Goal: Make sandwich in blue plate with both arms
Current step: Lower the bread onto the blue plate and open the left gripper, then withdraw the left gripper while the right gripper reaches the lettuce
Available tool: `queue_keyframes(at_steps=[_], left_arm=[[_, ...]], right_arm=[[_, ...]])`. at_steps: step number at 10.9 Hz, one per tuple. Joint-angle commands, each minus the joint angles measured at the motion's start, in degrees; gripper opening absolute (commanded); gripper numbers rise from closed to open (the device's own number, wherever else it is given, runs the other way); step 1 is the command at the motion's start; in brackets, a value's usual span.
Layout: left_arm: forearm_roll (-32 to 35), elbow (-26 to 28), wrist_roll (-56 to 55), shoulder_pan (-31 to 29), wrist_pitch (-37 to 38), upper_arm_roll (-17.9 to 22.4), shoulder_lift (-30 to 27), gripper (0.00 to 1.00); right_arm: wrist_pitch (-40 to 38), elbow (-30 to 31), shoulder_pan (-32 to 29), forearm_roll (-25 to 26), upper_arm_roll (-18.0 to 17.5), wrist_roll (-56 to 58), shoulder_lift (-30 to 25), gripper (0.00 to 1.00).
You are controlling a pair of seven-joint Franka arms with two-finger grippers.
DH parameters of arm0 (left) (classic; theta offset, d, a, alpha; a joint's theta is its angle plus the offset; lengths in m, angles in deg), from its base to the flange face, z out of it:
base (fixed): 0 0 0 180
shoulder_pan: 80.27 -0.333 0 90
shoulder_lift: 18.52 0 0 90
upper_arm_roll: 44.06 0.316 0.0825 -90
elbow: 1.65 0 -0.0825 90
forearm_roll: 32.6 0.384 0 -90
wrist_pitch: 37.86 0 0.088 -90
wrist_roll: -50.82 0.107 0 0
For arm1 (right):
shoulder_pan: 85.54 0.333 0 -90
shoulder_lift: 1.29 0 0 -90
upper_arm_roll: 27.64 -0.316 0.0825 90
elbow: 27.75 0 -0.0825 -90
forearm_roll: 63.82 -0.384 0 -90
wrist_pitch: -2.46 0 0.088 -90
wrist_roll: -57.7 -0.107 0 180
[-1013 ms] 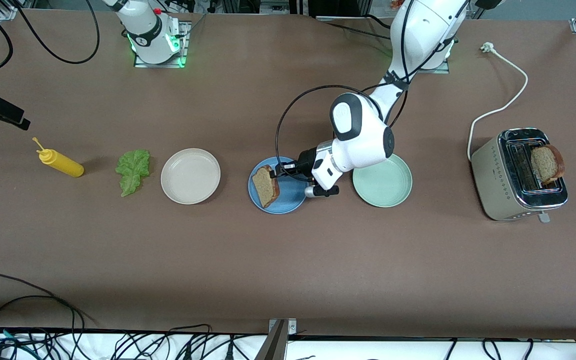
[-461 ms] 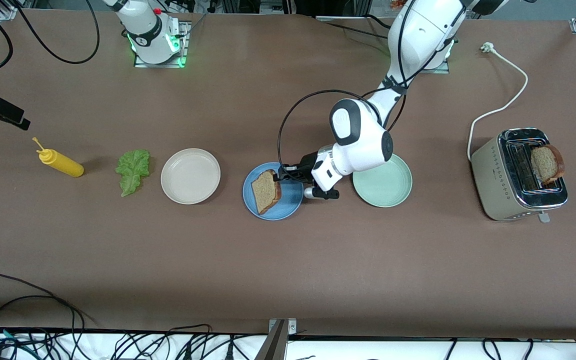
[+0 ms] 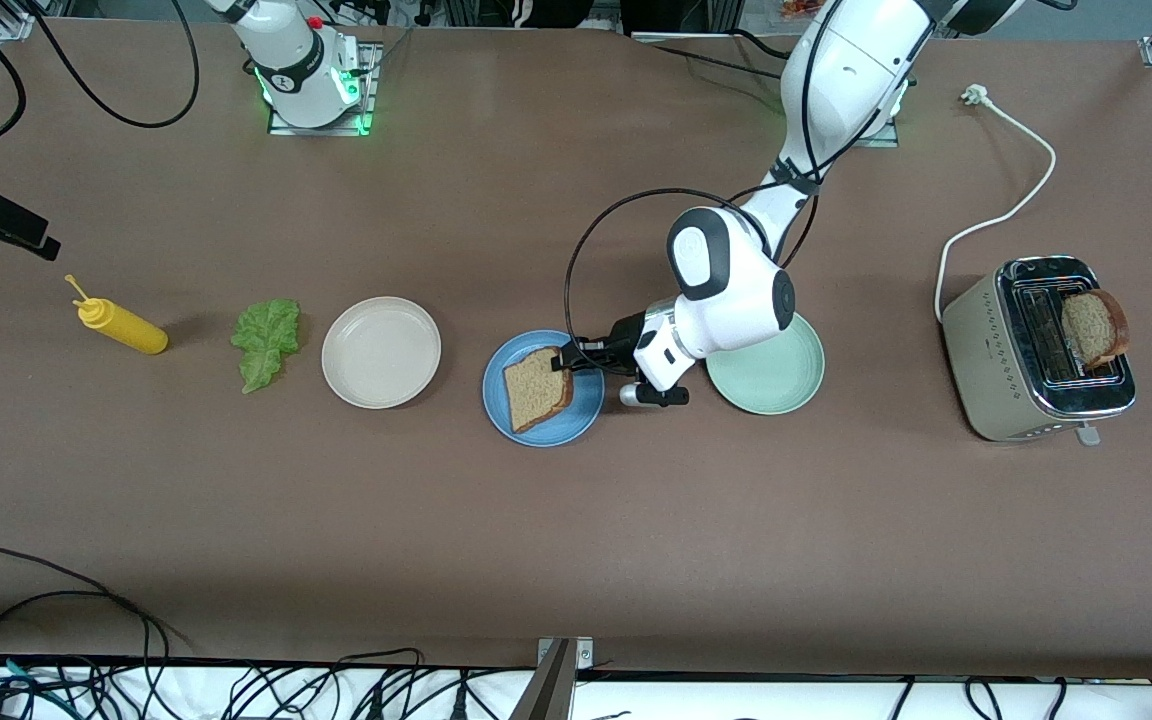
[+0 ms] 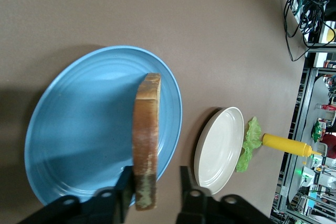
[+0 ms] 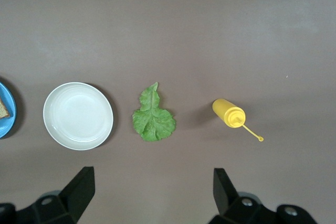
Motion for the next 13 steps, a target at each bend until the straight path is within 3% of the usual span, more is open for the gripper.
queue_keyframes(at_steps=[1,6,11,12,13], left_arm=[[-1.48,-0.41,2.48,-0.89,-0.53,-0.09,-0.09,1.00],[-1.48,5.11,6.25,-3.53,0.17,3.69,-3.96,1.00],[-1.30,17.06,9.49,-11.42,2.53,3.77,-14.40,1.00],[0.88,18.56,10.91,-14.05,6.55,4.91,-16.68,1.00],[8.73,18.66,10.75,-15.56,10.07,6.74,-18.53,1.00]], right_arm=[[-0.77,-1.37,-0.23,-1.10,0.04,0.49,0.51,1.00],[-0.60,-1.37,-0.23,-1.10,0.04,0.49,0.51,1.00],[-0.95,-1.37,0.03,-1.02,-0.13,0.49,0.60,1.00],[-0.95,-1.37,0.03,-1.10,-0.13,0.49,0.86,1.00],[-1.21,-1.37,0.12,-1.02,-0.31,0.49,1.47,1.00]])
